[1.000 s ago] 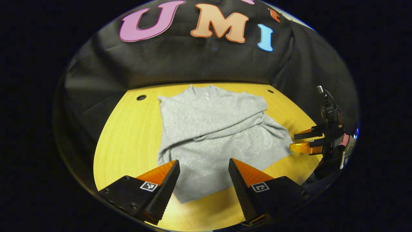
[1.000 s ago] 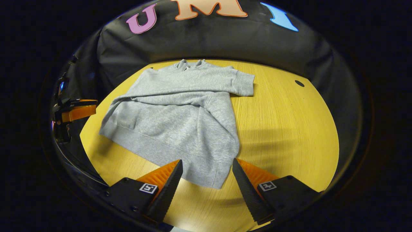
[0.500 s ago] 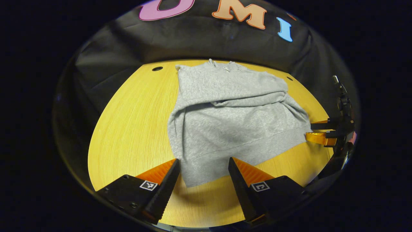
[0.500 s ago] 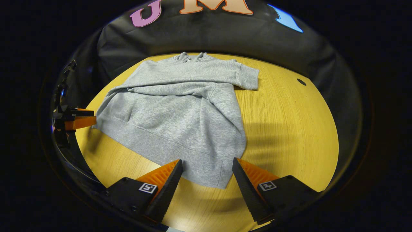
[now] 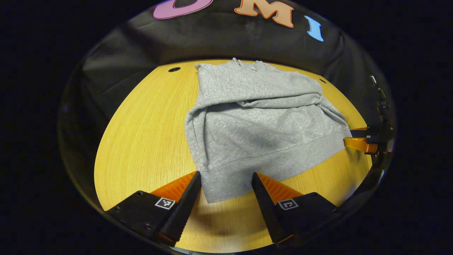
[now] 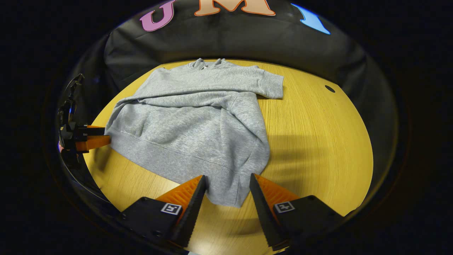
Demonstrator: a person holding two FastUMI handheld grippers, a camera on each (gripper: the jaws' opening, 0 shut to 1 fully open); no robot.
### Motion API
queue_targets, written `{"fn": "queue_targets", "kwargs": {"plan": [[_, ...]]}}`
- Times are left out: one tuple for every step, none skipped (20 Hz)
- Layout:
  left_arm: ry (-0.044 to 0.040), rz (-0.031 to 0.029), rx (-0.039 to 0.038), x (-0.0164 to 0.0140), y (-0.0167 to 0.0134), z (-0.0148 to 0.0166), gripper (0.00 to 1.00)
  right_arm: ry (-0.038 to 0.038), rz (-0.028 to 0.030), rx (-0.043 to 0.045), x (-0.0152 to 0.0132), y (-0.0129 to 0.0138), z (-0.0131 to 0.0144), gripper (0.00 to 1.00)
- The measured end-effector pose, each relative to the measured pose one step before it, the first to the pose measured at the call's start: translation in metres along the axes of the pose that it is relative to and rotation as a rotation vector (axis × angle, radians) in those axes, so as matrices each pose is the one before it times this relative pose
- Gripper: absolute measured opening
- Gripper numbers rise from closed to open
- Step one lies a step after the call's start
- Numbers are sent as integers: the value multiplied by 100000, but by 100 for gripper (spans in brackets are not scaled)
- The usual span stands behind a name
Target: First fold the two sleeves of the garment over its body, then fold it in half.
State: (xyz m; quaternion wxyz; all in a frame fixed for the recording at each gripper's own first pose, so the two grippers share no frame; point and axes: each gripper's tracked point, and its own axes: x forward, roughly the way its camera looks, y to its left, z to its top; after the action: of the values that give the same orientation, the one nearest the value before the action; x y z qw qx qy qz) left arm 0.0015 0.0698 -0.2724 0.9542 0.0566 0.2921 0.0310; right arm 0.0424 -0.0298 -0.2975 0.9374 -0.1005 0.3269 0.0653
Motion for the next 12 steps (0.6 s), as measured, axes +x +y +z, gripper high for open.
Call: {"fn": "queue_targets", "kwargs": {"plan": [[-623, 374, 6, 49, -76, 229, 87, -69, 22, 413, 113, 137, 155, 73], [-1575, 612, -1276, 243, -113, 354, 83, 72, 74, 629, 126, 185, 26, 66], [-1113, 349, -1219, 303, -32, 141, 76, 37, 246, 1147, 117, 143, 148, 60], [-233, 300, -1001, 230, -69, 181, 72, 522, 310, 1199, 15, 158, 77, 46], [-537, -467, -572, 48, -84, 168, 64, 493, 229, 1705, -53, 173, 140, 41], [-580, -1233, -1105, 192, -311, 344, 59, 877, 629, 2012, 184, 258, -72, 29], [-995, -1282, -515, 324, -309, 288, 40, 759, 302, 2089, 58, 117, 63, 25], [-390, -1601, -247, 91, -329, 120, 34, 800, 192, 1422, 3, 99, 25, 17], [-189, -1251, -411, 83, -251, 98, 19, 24, 225, 1066, -15, 57, 56, 17], [284, -362, -111, -17, -104, 53, 14, 664, 125, 1344, -53, 36, -19, 11], [-77, -392, 344, 50, -13, 55, 8, 56, 51, 608, -84, 22, 44, 11], [-71, -109, 535, -83, -27, 56, 6, 13, -46, 578, 79, -20, 7, 11]]}}
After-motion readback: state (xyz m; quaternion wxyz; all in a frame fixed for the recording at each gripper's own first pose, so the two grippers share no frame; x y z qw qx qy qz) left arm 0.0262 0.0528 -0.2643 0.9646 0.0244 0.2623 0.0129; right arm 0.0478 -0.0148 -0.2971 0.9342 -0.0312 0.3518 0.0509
